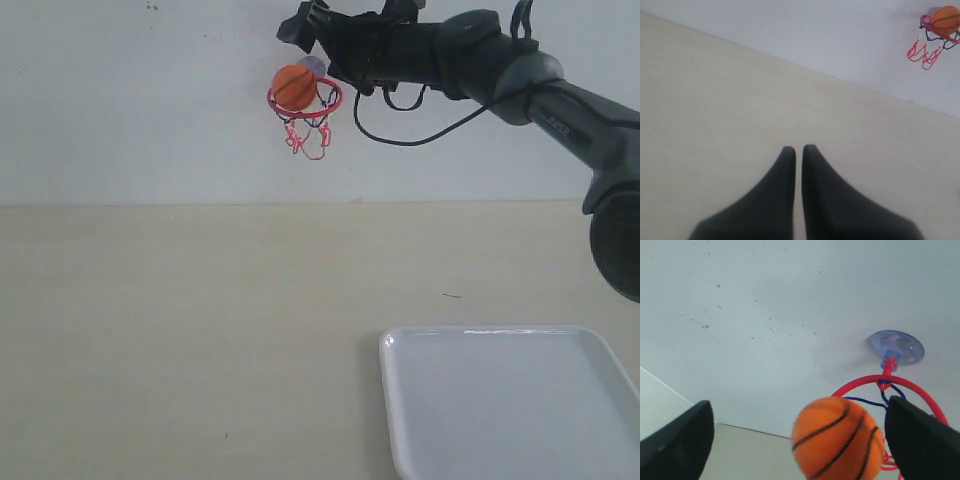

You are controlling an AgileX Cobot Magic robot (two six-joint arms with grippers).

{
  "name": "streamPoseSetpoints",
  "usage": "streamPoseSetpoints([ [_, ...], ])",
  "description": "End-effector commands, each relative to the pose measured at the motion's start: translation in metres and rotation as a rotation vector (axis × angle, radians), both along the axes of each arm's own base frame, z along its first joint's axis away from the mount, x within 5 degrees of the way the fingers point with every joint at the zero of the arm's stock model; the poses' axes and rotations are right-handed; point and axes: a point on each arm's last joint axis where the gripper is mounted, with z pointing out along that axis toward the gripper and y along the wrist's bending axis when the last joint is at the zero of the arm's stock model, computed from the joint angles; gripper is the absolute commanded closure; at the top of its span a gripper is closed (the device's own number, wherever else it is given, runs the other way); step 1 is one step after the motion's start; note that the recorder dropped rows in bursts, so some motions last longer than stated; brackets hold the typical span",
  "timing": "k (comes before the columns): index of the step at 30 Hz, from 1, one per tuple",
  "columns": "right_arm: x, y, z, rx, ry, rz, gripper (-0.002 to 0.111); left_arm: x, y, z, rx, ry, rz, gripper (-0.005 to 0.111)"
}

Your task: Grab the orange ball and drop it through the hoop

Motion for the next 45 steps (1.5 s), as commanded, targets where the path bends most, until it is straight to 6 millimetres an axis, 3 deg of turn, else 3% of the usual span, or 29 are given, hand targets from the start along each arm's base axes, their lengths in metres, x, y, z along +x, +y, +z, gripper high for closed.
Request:
streamPoseSetpoints([
  [1,0.0,-0.002,0.005,-0.009,-0.012,-0.012,0.022,0.0,0.0,-0.001,0.003,-0.003,-0.008,0.103],
  [9,-0.002,-0.001,0.005,-0.006,0.005,0.01,0.022,0.0,0.0,-0.001,0.003,-0.003,-0.008,0.103],
  [11,-0.003,-0.004,0.006,-0.028,0.007,0.032,0.027,0.0,0.0,-0.001,0.003,-0.003,-0.008,0.103],
  [13,-0.005,-0.013,0.01,-0.057,0.02,0.062,0.042,0.0,0.0,-0.001,0.003,-0.003,-0.008,0.103],
  [16,-0.007,-0.032,0.018,-0.083,0.053,0.112,0.073,0.0,0.0,-0.001,0.003,-0.003,-0.008,0.103],
  [17,-0.008,-0.048,0.022,-0.099,0.076,0.15,0.094,0.0,0.0,-0.001,0.003,-0.003,-0.008,0.103],
  [19,-0.012,-0.072,0.027,-0.118,0.122,0.208,0.108,0.0,0.0,-0.001,0.003,-0.003,-0.008,0.103],
  [25,-0.026,-0.13,0.024,-0.293,0.306,0.284,0.108,0.0,0.0,-0.001,0.003,-0.003,-0.008,0.103],
  [30,-0.042,-0.131,0.027,-0.32,0.357,0.287,0.108,0.0,0.0,-0.001,0.003,-0.003,-0.008,0.103],
  [33,-0.063,-0.131,0.012,-0.362,0.44,0.319,0.108,0.0,0.0,-0.001,0.003,-0.003,-0.008,0.103],
  [37,-0.101,-0.138,0.014,-0.399,0.415,0.268,0.108,0.0,0.0,-0.001,0.003,-0.003,-0.008,0.103],
  [45,-0.222,-0.16,-0.016,-0.405,0.404,0.019,0.108,0.0,0.0,-0.001,0.003,-0.003,-0.008,0.103],
])
